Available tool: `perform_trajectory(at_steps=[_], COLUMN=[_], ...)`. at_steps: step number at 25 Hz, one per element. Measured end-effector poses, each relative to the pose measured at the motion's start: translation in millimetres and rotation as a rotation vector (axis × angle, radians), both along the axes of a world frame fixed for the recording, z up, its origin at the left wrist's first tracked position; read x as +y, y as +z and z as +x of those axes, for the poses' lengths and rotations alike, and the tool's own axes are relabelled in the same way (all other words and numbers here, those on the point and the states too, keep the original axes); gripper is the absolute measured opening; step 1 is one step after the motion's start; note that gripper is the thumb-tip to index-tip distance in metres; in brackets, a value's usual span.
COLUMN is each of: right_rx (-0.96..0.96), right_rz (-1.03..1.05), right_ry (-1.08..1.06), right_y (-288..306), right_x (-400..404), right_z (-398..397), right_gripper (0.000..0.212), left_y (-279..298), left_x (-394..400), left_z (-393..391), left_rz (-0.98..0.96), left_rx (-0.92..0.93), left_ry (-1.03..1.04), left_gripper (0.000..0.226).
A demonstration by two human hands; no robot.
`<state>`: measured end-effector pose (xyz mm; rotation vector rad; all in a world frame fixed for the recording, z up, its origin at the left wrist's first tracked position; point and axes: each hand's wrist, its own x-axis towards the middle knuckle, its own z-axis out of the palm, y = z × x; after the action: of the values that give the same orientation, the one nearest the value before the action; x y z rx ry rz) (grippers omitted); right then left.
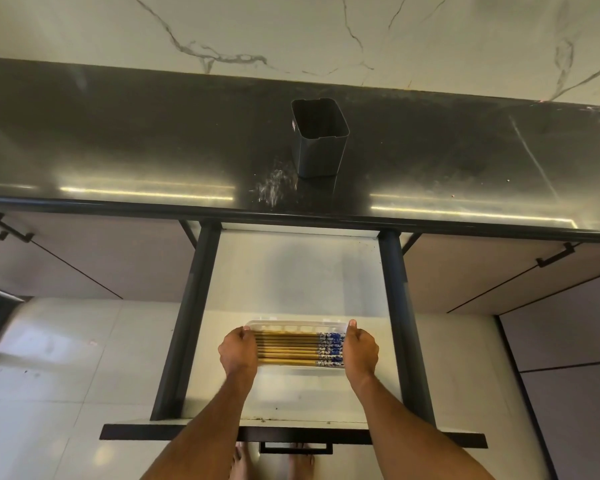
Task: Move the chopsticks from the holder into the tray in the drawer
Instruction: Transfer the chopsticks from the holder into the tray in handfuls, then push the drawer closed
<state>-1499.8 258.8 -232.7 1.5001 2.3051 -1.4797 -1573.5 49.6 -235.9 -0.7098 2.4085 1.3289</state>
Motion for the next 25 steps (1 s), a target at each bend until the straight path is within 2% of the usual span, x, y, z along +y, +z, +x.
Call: perform_trajectory(at_steps=[6,9,13,16,20,25], right_rx=[-0.027,-0.098,-0.047,-0.012,0.029,0.112], right_rz=[0.019,0.17,0.505,0.634,0.719,0.797], right_ry=[0.066,0.202,0.478,0.635,0.724,0.759], right_y=[3,11,25,35,50,71], right_x=[1,-1,-3,-3,-16,-42], right_z=[5,7,8,5,15,51], right_gripper=[0.046,0.052,0.061,0.067,0.067,0.064], left_y=[-1,8,23,34,52,69], left_x=[-1,3,9,12,11,-8], left_z=[5,7,12,15,28,60], left_rz=[0.003,-0.112,-0.379,-0.542,-0.613,-0.586], left_rx=[0.019,0.064,0.331,0.525,0.568,0.671], left_ry=[-0.029,-0.167,-0.465,-0.712,-0.776,-0.81], left_gripper=[0.029,0.031,0.042,0.05,0.057,0.05])
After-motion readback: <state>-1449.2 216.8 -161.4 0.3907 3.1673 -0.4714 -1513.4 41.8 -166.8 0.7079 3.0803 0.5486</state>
